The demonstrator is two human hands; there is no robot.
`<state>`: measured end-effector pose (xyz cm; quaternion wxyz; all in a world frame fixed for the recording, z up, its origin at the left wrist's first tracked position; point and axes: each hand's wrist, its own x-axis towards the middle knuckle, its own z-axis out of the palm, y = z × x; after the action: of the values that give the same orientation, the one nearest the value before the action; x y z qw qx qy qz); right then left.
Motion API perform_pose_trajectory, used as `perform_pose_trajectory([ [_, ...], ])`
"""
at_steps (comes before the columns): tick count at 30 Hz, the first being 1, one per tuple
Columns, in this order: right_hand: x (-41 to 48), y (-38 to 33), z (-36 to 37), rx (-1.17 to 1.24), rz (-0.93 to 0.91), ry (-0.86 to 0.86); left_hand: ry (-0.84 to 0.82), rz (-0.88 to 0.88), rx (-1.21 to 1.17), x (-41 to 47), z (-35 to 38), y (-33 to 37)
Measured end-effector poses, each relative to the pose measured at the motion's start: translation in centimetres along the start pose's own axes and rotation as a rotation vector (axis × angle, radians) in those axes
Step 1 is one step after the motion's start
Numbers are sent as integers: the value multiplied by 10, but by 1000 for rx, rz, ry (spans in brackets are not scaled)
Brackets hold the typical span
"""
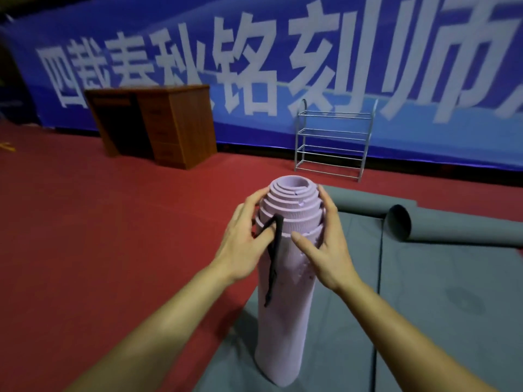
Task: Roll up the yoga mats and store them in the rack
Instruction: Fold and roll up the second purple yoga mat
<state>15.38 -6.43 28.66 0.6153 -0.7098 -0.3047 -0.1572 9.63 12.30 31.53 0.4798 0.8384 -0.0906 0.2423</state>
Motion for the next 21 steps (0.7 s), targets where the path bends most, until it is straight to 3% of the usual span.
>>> perform_pose_trajectory([
  [5,28,-1,6,-108,40,31,-59,2,102,25,12,-7],
  [8,35,-1,13,-114,111,32,5,-13,109,33,19,-14],
  [13,41,12,16,-106,36,-41,108,-66,249,34,26,-12],
  [21,23,3,27,-256,-16,-202,123,-122,438,12,-1,-12],
])
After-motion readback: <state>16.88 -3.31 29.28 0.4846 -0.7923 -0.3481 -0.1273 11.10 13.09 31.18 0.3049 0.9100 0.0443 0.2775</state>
